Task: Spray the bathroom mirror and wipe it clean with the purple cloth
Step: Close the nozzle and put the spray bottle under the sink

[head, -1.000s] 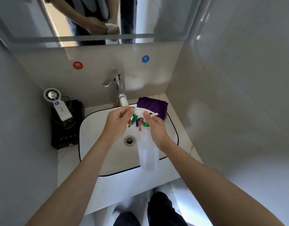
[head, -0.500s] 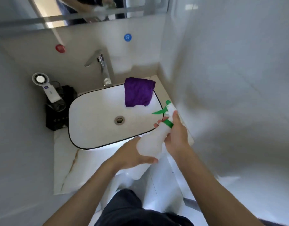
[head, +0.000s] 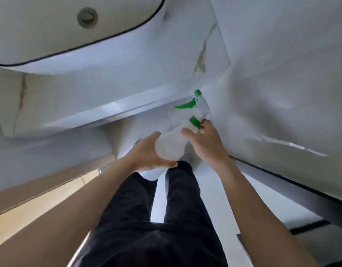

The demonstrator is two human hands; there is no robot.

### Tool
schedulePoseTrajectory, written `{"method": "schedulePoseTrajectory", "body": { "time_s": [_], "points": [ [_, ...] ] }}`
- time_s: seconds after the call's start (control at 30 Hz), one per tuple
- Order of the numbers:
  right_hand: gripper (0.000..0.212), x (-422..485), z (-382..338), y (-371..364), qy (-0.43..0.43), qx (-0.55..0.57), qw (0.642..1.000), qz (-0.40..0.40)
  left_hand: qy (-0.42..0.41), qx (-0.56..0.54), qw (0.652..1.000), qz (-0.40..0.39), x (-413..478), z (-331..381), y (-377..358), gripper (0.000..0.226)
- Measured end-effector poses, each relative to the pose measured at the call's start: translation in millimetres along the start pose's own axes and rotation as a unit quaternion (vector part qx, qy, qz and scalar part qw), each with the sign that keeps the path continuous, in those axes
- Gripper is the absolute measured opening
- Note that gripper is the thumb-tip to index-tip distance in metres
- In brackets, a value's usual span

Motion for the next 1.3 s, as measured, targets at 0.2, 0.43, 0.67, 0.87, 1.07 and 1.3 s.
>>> {"method": "schedulePoseTrajectory", "body": {
  "time_s": [0.2,0.43,0.67,0.87,1.07,1.3],
  "points": [
    [0.037,92,68,-40,-0.063,0.073,0.994,-0.043,0.092,0.015,0.994,-0.06,56,-84,-41,0.113],
    [0.04,195,108,-87,-0.092,0.183,0.979,-0.018,0.071,0.051,0.994,-0.07,142,-144,-45,0.093],
    [0.046,277,120,-117,-0.06,0.293,0.954,0.032,0.011,0.125,0.99,-0.068,203,-193,-39,0.105],
    [0.058,330,117,-125,-0.005,0.348,0.934,0.079,-0.079,0.178,0.98,0.042,246,-212,-22,0.092],
    [0.022,357,57,-113,0.136,0.305,0.937,0.104,-0.155,0.15,0.96,0.181,281,-208,11,0.08],
    [0.055,382,-31,-107,0.295,0.131,0.934,0.152,-0.165,0.01,0.945,0.283,321,-194,35,0.05]
  ]
}}
Point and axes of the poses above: each hand's wrist, its own x-axis towards the middle knuckle, its own y-axis out of the back of the hand, z = x × y, the point moved 6 cm from there along x, towards the middle knuckle, and after that the axes turned 15 degrees about -y, right-handed, at the moved point
